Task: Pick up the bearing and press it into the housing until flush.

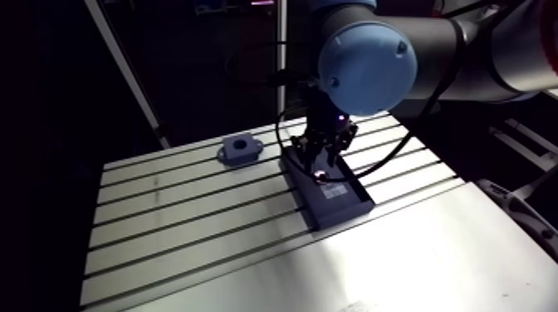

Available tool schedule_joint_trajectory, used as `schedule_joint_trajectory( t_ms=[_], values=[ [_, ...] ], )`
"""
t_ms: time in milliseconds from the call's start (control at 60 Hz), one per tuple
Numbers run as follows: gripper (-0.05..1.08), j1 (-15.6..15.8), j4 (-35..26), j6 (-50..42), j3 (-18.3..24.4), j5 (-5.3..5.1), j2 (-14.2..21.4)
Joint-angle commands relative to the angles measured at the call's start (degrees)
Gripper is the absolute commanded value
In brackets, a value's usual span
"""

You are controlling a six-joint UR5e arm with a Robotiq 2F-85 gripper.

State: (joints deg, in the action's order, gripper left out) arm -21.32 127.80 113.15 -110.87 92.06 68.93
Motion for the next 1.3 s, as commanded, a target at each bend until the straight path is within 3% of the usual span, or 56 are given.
schedule_joint_trajectory(
  t_ms=[17, 1300],
  values=[
    [0.41, -0.13, 0.38, -0.08, -0.19, 0.00, -0.51],
    [0.41, -1.27, 2.50, 0.01, -1.59, 0.09, -1.57]
  ],
)
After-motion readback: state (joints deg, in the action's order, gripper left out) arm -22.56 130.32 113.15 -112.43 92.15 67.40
